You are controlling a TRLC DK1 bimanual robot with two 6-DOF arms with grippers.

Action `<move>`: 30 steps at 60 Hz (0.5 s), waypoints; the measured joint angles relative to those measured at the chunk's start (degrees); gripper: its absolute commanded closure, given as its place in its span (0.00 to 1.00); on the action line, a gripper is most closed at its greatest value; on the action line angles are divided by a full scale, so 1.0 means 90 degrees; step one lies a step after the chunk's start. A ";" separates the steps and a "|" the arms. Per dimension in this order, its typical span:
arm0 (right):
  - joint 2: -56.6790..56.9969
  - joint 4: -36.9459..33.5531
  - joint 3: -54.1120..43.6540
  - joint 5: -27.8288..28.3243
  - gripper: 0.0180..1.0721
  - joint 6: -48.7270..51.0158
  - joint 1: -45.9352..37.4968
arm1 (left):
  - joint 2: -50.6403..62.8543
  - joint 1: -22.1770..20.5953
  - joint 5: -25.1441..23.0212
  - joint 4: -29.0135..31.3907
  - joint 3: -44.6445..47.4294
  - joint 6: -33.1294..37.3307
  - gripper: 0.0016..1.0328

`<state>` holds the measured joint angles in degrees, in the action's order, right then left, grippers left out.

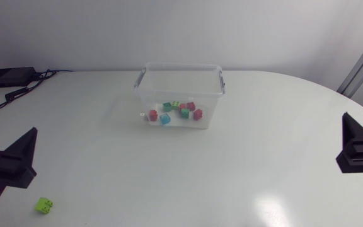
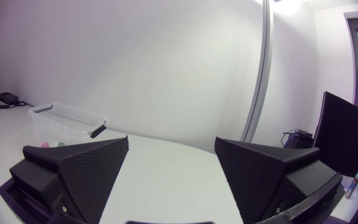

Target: Place the duplo bricks in the container

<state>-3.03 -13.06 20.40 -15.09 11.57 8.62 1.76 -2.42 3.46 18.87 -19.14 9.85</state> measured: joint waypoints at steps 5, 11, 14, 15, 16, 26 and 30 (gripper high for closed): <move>0.0049 0.0189 -0.0301 0.0219 0.05 -0.0151 -0.0126 | -0.0015 0.0032 -0.0032 -0.0287 0.0277 -0.0121 0.05; 0.0107 0.0459 -0.0695 0.0539 0.05 -0.0345 -0.0301 | -0.0044 0.0063 -0.0100 -0.0665 0.0614 -0.0279 0.05; 0.0126 0.0546 -0.0848 0.0670 0.05 -0.0437 -0.0367 | -0.0068 0.0090 -0.0148 -0.0831 0.0775 -0.0350 0.05; 0.0131 0.0583 -0.0884 0.0699 0.05 -0.0461 -0.0391 | -0.0075 0.0095 -0.0165 -0.0879 0.0823 -0.0379 0.05; 0.0141 0.0627 -0.0947 0.0743 0.05 -0.0486 -0.0410 | -0.0080 0.0102 -0.0168 -0.0937 0.0886 -0.0413 0.05; 0.0209 0.0991 -0.1511 0.1195 0.05 -0.0782 -0.0651 | -0.0109 0.0155 -0.0243 -0.1452 0.1418 -0.0644 0.05; 0.0250 0.1110 -0.1729 0.1367 0.05 -0.0899 -0.0746 | -0.0117 0.0185 -0.0272 -0.1671 0.1613 -0.0738 0.05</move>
<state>-0.78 -3.07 4.84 -2.79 3.49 1.91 0.71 -0.75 1.02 3.84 -4.62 3.20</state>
